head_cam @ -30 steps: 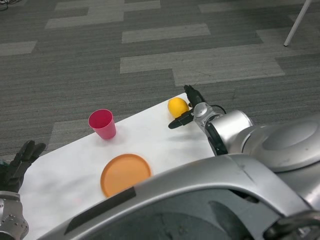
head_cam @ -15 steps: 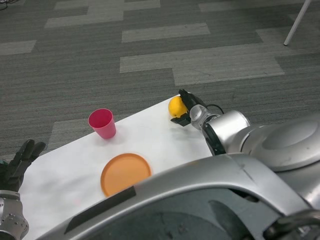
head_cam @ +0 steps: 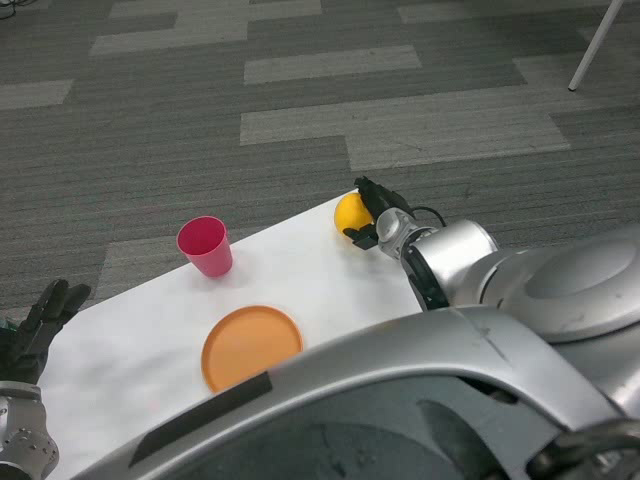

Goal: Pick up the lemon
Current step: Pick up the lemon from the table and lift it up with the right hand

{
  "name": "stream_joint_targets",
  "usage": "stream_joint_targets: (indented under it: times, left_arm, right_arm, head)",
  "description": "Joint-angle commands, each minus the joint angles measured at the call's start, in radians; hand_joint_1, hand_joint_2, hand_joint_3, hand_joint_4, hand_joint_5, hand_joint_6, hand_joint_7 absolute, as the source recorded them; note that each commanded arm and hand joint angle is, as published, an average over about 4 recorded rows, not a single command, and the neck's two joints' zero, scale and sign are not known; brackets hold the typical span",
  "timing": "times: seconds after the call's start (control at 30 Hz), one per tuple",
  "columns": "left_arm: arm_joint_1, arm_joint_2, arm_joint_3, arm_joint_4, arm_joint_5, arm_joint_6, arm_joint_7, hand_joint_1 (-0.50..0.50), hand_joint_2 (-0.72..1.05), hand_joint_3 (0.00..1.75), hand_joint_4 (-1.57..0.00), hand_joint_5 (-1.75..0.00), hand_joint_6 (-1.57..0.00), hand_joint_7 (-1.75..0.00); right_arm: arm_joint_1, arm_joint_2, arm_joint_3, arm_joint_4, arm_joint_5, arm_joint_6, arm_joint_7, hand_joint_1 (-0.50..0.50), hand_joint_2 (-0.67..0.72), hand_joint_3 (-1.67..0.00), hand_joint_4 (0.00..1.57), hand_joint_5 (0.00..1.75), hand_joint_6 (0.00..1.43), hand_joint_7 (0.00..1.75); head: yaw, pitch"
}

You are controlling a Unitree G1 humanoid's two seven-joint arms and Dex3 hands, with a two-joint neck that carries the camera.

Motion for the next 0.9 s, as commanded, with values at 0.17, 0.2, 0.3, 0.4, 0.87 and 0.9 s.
stream_joint_targets:
  times: [0.17, 0.2, 0.3, 0.4, 0.87, 0.9]
  left_arm:
    - [0.011, 0.015, 0.017, -0.010, -0.009, -0.004, -0.001, 0.50, 0.52, 0.09, -0.07, 0.00, 0.00, 0.00]
    - [0.012, 0.015, 0.017, -0.011, -0.009, -0.004, -0.001, 0.50, 0.52, 0.09, -0.07, 0.00, 0.00, 0.00]
    - [0.012, 0.015, 0.017, -0.011, -0.009, -0.004, -0.001, 0.50, 0.52, 0.09, -0.07, 0.00, 0.00, 0.00]
    - [0.011, 0.015, 0.018, -0.011, -0.009, -0.004, -0.001, 0.50, 0.52, 0.09, -0.07, 0.00, 0.00, 0.00]
    - [0.014, 0.015, 0.022, -0.012, -0.009, -0.004, -0.001, 0.50, 0.52, 0.09, -0.07, 0.00, 0.00, 0.00]
    - [0.014, 0.015, 0.022, -0.012, -0.009, -0.005, -0.001, 0.50, 0.52, 0.09, -0.07, 0.00, 0.00, 0.00]
  right_arm:
    - [-0.029, 0.004, -0.009, -0.011, 0.006, 0.008, -0.018, -0.38, -0.60, -0.95, 0.03, 1.75, 0.14, 0.80]
    - [-0.029, 0.004, -0.010, -0.011, 0.006, 0.008, -0.018, -0.38, -0.60, -0.95, 0.04, 1.75, 0.18, 0.86]
    - [-0.029, 0.004, -0.011, -0.011, 0.009, 0.008, -0.018, -0.38, -0.60, -0.95, 0.06, 1.75, 0.30, 0.94]
    - [-0.029, 0.005, -0.013, -0.011, 0.011, 0.008, -0.018, -0.38, -0.60, -0.95, 0.09, 1.75, 0.39, 0.98]
    - [0.022, 0.002, -0.024, -0.033, 0.034, 0.007, -0.002, -0.38, -0.60, -1.19, 0.27, 1.75, 0.66, 1.01]
    - [0.030, 0.002, -0.025, -0.038, 0.042, 0.006, 0.003, -0.38, -0.60, -1.19, 0.29, 1.75, 0.68, 0.98]
  head:
    - [0.003, 0.000]
    - [0.003, 0.001]
    - [0.003, 0.000]
    - [0.002, -0.001]
    - [0.007, 0.001]
    - [0.008, 0.002]
